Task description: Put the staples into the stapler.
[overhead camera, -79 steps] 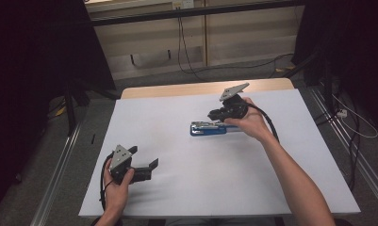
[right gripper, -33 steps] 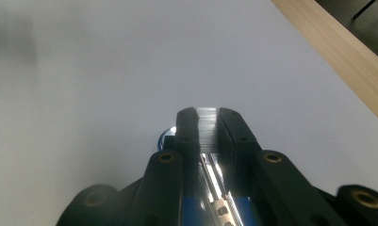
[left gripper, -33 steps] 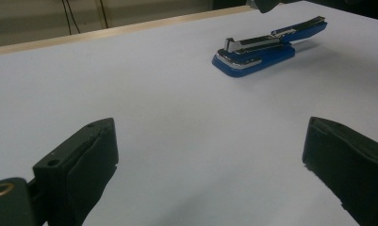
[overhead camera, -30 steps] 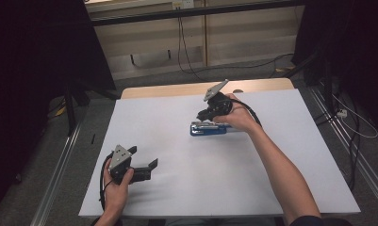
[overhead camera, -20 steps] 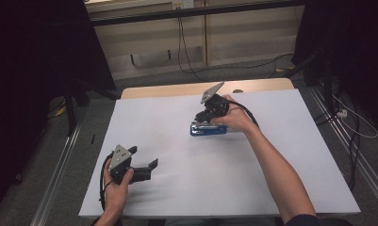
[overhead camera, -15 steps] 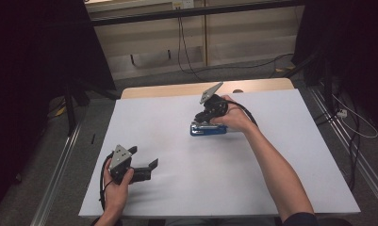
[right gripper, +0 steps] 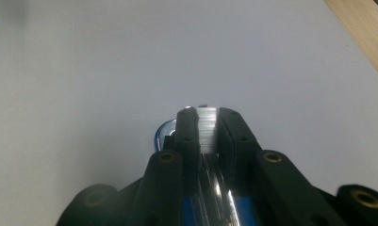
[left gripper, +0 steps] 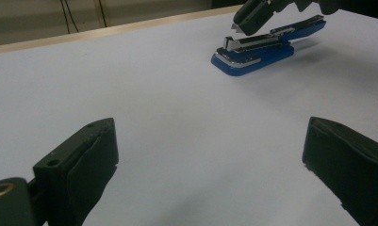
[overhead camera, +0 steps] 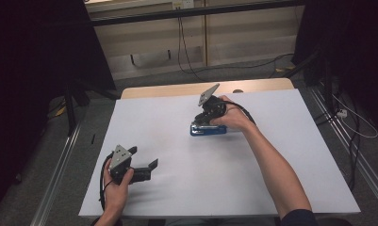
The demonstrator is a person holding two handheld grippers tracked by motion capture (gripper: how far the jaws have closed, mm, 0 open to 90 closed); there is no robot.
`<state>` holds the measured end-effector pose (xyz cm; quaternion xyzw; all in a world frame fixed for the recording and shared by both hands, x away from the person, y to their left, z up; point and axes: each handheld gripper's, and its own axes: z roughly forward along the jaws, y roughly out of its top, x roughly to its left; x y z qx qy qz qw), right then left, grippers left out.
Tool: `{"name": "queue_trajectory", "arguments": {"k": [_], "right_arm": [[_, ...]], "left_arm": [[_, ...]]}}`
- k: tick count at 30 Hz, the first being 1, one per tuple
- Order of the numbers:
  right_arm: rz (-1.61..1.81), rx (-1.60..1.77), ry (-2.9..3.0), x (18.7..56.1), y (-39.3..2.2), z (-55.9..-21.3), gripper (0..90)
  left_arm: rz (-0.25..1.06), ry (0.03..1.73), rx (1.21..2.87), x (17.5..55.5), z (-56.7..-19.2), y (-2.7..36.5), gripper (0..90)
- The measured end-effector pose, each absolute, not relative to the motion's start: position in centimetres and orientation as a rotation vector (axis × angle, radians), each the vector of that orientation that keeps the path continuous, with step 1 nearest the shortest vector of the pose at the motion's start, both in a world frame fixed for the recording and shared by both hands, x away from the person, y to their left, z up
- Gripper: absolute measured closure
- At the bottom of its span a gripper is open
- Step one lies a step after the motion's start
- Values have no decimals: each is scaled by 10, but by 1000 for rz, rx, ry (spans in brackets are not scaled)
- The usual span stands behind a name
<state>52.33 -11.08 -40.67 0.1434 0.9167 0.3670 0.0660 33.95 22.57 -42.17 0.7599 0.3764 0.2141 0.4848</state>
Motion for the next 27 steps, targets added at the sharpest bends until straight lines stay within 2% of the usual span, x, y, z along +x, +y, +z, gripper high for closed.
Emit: {"name": "queue_trajectory", "arguments": {"k": [27], "right_arm": [[1067, 358, 2795, 525, -112, -416, 794]], "left_arm": [[525, 913, 1849, 339, -421, 226, 43]]}}
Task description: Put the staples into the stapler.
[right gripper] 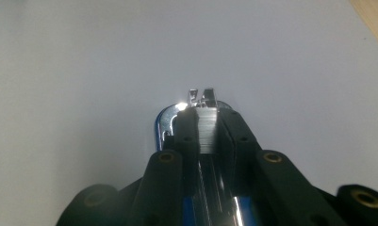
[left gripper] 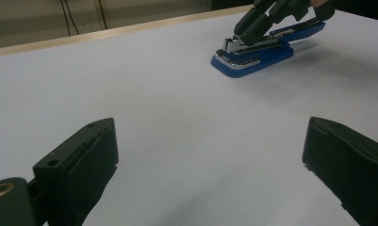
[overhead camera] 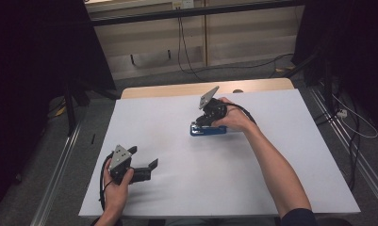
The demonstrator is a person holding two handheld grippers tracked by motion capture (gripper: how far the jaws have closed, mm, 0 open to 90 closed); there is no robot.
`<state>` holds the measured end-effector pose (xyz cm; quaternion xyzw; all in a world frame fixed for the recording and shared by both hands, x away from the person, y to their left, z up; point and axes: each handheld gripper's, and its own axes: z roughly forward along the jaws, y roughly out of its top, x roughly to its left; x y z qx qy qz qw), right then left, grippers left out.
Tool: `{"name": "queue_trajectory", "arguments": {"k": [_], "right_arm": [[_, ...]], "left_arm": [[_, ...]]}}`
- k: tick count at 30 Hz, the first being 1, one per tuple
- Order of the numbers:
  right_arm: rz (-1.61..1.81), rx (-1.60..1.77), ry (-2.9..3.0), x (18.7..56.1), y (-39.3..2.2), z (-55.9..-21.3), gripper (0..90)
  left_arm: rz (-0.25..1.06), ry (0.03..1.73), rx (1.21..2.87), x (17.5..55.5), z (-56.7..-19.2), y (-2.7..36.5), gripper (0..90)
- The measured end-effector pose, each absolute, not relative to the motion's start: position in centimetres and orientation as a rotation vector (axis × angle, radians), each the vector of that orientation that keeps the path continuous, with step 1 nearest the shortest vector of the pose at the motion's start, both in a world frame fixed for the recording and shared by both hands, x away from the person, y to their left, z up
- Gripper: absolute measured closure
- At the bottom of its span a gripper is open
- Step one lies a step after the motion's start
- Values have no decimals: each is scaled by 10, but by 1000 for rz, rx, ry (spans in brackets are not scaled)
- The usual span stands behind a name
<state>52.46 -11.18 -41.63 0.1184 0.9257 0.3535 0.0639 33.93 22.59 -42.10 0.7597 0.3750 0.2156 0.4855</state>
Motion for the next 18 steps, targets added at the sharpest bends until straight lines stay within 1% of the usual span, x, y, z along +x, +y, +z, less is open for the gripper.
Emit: {"name": "queue_trajectory", "arguments": {"k": [18], "right_arm": [[1057, 302, 2796, 526, -109, -416, 794]], "left_arm": [[527, 911, 1849, 339, -421, 225, 43]]}}
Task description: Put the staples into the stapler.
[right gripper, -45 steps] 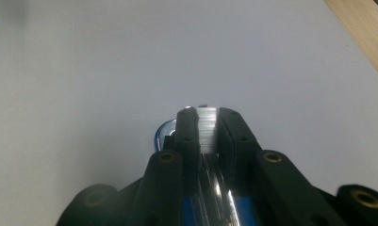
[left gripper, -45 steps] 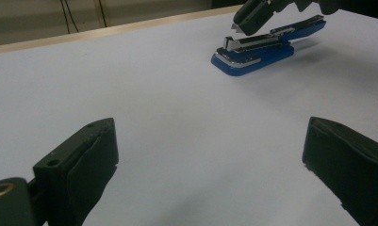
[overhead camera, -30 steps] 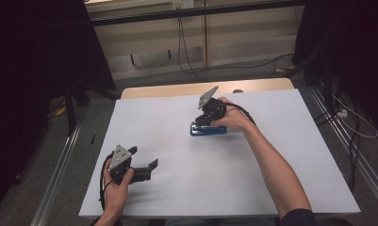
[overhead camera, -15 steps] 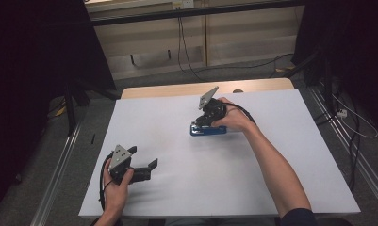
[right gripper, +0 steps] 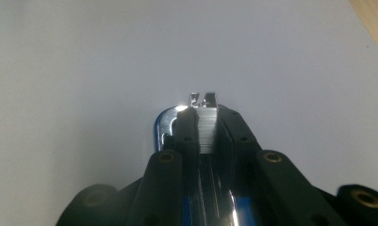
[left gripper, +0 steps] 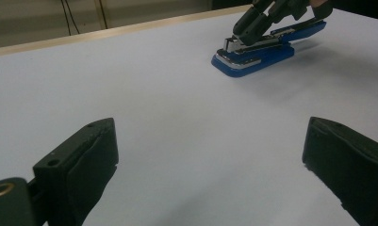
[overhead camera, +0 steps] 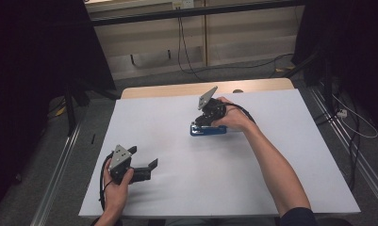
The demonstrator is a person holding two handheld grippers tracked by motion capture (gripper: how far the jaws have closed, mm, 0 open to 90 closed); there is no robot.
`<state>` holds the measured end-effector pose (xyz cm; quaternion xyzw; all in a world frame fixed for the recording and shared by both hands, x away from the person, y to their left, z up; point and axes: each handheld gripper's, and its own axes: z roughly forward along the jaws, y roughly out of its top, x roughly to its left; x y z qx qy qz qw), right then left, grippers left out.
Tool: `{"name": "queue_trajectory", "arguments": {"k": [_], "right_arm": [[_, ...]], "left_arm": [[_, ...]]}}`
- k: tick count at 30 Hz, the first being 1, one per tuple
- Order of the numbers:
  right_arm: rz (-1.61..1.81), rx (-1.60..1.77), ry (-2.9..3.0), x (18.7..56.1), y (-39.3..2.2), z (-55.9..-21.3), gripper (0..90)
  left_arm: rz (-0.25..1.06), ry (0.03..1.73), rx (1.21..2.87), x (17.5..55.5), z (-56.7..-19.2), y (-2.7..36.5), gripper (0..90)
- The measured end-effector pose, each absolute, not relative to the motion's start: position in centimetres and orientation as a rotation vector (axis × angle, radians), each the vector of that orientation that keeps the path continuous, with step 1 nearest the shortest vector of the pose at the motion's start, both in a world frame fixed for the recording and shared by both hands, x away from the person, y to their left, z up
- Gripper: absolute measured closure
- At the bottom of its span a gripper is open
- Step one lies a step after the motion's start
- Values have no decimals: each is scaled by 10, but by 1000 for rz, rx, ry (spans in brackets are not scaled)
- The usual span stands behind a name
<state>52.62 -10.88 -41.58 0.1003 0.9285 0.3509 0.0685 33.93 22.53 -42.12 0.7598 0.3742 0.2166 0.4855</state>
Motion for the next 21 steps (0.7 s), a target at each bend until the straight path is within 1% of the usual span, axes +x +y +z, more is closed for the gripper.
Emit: {"name": "queue_trajectory", "arguments": {"k": [21], "right_arm": [[1031, 267, 2802, 526, -106, -414, 790]], "left_arm": [[526, 909, 1851, 339, -421, 225, 42]]}}
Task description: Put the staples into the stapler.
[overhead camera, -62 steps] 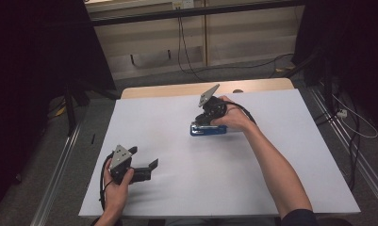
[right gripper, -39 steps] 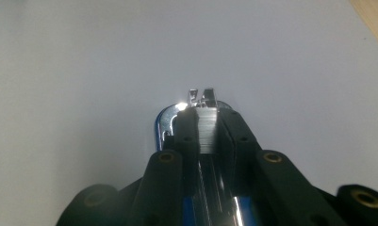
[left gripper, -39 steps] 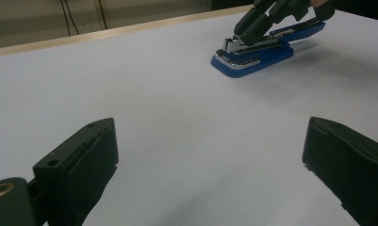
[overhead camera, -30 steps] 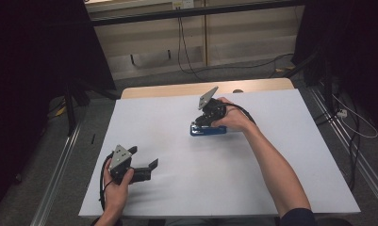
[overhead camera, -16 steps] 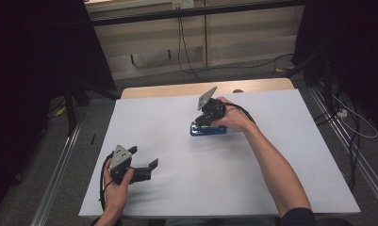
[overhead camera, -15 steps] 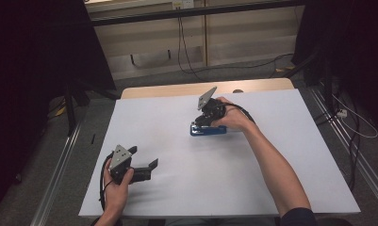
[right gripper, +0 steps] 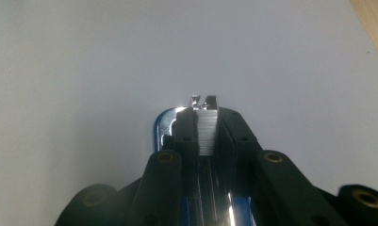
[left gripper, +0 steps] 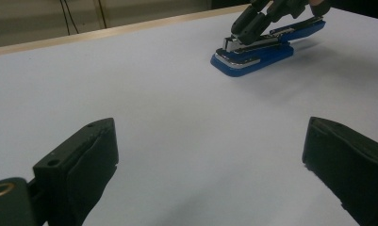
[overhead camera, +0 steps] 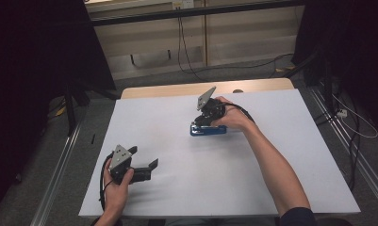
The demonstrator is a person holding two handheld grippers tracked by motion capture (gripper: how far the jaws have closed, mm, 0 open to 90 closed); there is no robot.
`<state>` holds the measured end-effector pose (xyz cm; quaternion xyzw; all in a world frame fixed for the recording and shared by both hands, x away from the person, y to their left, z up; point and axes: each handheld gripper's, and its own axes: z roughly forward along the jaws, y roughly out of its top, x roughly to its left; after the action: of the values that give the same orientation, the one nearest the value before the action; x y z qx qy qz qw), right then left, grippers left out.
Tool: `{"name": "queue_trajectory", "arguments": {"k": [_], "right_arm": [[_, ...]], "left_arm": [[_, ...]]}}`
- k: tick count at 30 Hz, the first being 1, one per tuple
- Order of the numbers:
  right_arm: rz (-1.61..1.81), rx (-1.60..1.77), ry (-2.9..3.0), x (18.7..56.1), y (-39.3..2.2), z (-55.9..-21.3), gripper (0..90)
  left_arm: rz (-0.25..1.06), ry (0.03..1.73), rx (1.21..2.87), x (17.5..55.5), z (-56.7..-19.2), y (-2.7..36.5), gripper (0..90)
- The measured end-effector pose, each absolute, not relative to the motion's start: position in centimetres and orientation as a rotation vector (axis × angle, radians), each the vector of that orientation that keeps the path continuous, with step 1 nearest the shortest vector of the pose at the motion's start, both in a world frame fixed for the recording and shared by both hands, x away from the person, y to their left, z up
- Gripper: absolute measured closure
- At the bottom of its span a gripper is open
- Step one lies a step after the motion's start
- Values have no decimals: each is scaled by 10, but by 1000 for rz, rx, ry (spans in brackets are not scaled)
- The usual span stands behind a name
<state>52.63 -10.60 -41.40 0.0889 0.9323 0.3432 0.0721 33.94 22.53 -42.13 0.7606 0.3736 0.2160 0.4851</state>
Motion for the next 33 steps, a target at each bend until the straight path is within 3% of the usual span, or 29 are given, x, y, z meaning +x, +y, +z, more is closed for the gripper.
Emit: {"name": "queue_trajectory", "arguments": {"k": [23, 33], "right_arm": [[1058, 285, 2802, 528, -105, -414, 790], [1038, 303, 2799, 528, -106, -415, 734]], "left_arm": [[522, 907, 1865, 340, -421, 225, 43], [522, 913, 1852, 339, -421, 225, 43]]}}
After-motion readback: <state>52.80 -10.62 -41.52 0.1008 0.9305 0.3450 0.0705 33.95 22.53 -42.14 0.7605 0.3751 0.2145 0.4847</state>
